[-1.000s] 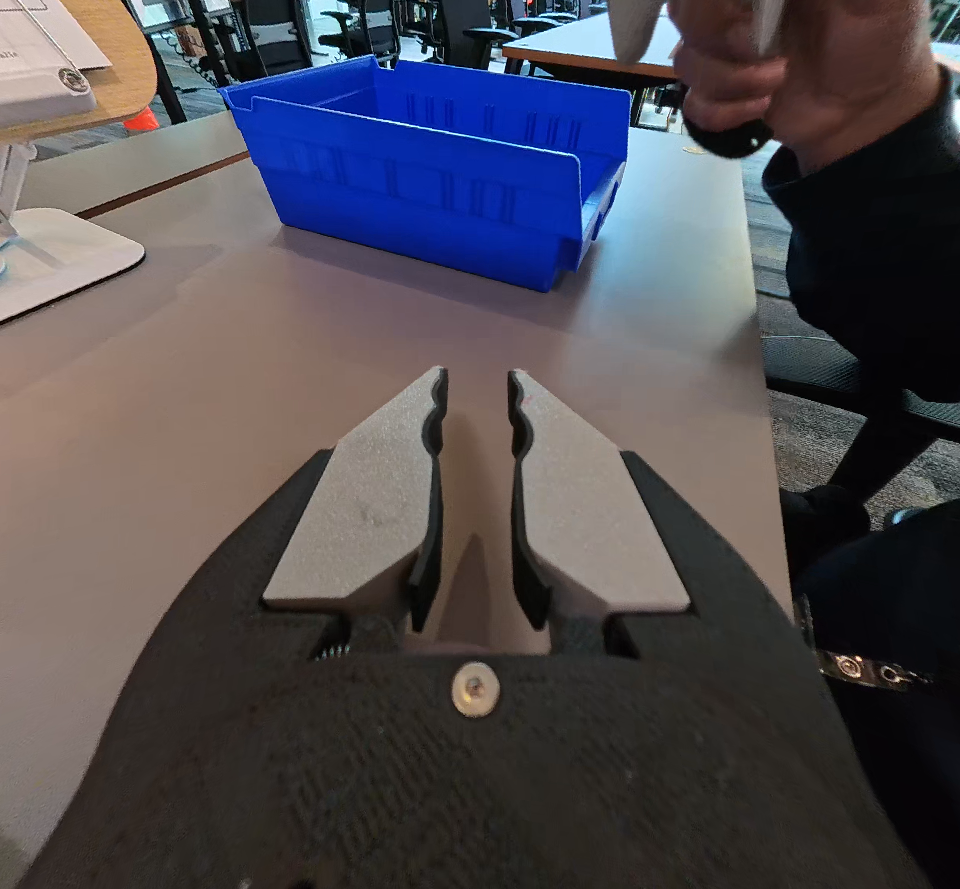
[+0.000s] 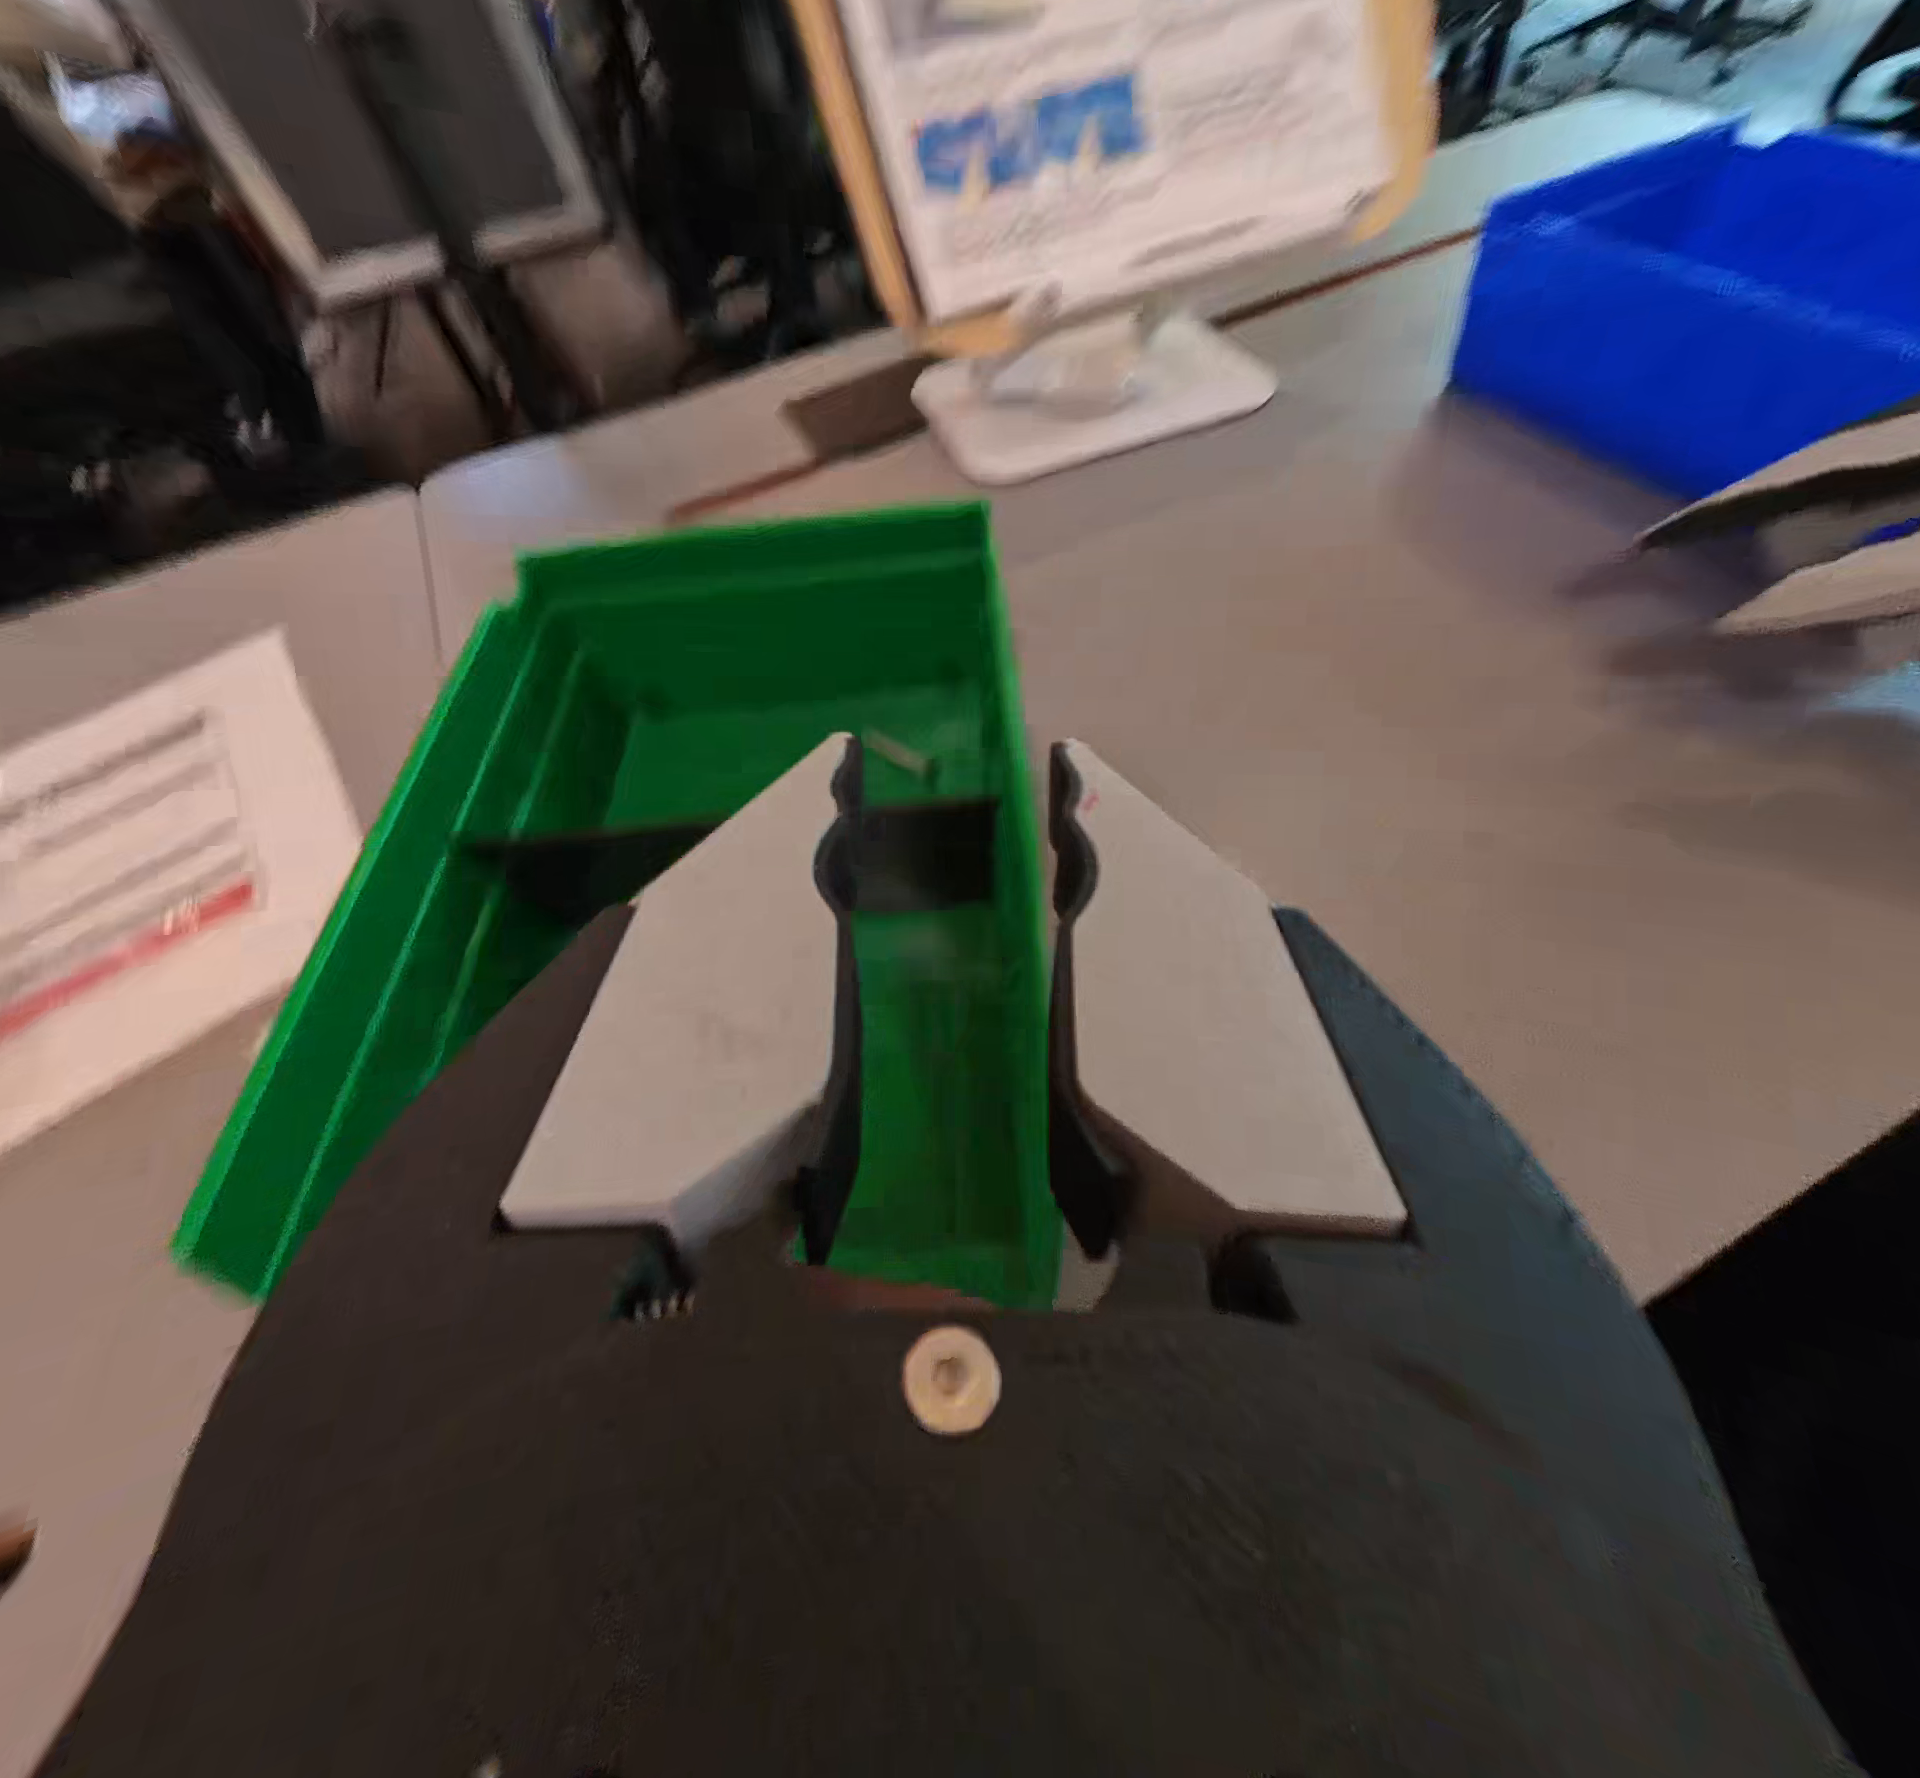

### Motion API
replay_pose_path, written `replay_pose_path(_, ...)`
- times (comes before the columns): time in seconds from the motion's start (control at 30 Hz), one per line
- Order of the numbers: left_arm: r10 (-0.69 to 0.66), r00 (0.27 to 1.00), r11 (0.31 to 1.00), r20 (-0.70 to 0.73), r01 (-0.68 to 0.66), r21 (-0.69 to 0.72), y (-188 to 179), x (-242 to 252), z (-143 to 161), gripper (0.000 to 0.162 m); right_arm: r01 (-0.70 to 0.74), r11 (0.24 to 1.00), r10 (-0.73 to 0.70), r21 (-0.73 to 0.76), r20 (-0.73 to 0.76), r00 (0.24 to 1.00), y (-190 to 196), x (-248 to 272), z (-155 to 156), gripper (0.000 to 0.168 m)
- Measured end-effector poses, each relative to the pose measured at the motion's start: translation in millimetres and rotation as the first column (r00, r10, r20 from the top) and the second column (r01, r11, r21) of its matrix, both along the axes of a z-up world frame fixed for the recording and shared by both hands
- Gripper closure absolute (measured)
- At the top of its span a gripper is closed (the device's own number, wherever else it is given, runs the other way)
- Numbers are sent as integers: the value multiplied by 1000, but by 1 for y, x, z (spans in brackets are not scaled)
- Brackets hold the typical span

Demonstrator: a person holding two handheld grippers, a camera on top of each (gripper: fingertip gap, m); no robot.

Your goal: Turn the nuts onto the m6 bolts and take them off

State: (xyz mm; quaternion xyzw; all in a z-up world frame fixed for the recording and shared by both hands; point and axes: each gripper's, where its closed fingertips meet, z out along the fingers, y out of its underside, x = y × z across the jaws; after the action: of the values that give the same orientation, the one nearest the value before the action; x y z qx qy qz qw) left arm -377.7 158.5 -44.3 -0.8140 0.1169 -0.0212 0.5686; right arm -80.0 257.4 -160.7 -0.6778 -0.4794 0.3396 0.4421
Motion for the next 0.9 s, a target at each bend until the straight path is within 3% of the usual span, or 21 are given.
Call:
replay_pose_path(0.13,35,997,969,76,-15,-248,-38,-35,-62,129,2,1000,-2,-11,-11,1000,1,1,1,117)
replay_pose_path(0.2,-36,991,950,133,75,-304,-52,-24,-81,131,-4,1000,3,-25,-22,1000,1,0,2,117)
replay_pose_path(0.27,-97,981,939,167,146,-312,-60,-10,-90,154,-4,1000,3,-26,-25,1000,1,0,3,117)
replay_pose_path(0.5,-202,940,912,274,283,-297,-31,46,-107,162,0,1000,-1,-24,-18,1000,2,0,1,116)
replay_pose_path(0.6,-132,980,915,150,179,-362,-10,45,-118,133,-1,999,0,-38,-19,1000,2,1,-1,116)
replay_pose_path(0.7,-44,995,937,92,73,-341,3,19,-95,134,-4,999,3,-51,-14,1000,2,3,-3,116)
replay_pose_path(0.77,52,998,927,-27,-58,-372,7,-18,-87,135,-7,999,7,-48,-17,1000,2,3,-2,116)
replay_pose_path(0.9,75,984,785,-160,-157,-599,9,-62,-114,135,-25,998,25,-50,-11,1000,-1,0,-2,116)
